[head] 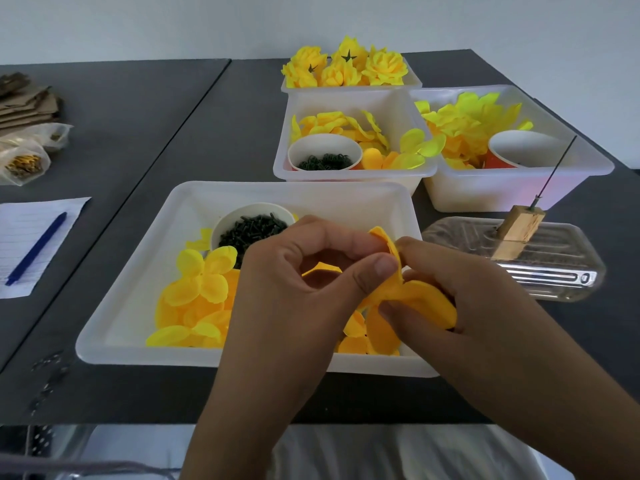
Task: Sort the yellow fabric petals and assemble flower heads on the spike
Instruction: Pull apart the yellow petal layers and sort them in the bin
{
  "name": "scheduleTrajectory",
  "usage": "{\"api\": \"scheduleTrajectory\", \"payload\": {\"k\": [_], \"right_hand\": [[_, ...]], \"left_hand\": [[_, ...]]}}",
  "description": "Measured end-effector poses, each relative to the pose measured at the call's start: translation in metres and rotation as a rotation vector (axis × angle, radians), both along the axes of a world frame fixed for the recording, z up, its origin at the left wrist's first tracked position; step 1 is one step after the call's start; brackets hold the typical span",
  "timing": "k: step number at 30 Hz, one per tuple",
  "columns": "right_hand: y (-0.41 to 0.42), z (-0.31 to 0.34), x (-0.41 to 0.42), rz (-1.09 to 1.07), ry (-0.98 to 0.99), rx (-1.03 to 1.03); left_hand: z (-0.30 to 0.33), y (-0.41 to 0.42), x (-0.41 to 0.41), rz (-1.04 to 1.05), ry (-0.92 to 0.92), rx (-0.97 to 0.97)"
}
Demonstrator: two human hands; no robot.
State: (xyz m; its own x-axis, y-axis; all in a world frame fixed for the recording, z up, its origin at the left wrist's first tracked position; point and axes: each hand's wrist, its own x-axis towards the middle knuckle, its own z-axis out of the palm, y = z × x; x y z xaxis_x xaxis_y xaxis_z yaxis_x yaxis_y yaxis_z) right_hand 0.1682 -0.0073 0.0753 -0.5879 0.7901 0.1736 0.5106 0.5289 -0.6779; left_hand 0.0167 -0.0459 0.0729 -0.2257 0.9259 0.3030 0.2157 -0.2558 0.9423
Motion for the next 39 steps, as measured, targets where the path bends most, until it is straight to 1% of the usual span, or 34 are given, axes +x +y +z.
{"api": "scheduleTrajectory", "payload": {"k": [13, 19, 24, 26, 29, 32, 35, 39], "right_hand": [[-0.001, 0.002, 0.005, 0.041, 0.020, -0.067], [0.001, -0.002, 0.001, 0.014, 0.000, -0.071], [0.002, -0.001, -0.001, -0.012, -0.014, -0.095], [0.005, -0.002, -0.002, -0.016, -0.044, -0.127], [0.005, -0.003, -0.004, -0.044, -0.152, -0.165], [-0.001, -0.002, -0.010, -0.072, -0.098, -0.088], [-0.004, -0.005, -0.013, -0.092, -0.107, -0.050], [-0.006, -0.006, -0.015, -0.115, -0.106, -0.014]], "left_hand": [[-0.004, 0.001, -0.004, -0.010, 0.032, -0.024], [-0.005, 0.000, 0.001, 0.034, 0.081, -0.010], [-0.006, 0.000, 0.004, 0.109, 0.126, -0.004], [-0.007, 0.000, 0.007, 0.151, 0.204, 0.007], [-0.009, -0.002, 0.013, 0.220, 0.345, 0.025], [-0.009, -0.001, 0.018, 0.255, 0.463, 0.031], [-0.009, 0.000, 0.018, 0.267, 0.516, 0.053], [-0.007, -0.001, 0.016, 0.251, 0.511, 0.054]]}}
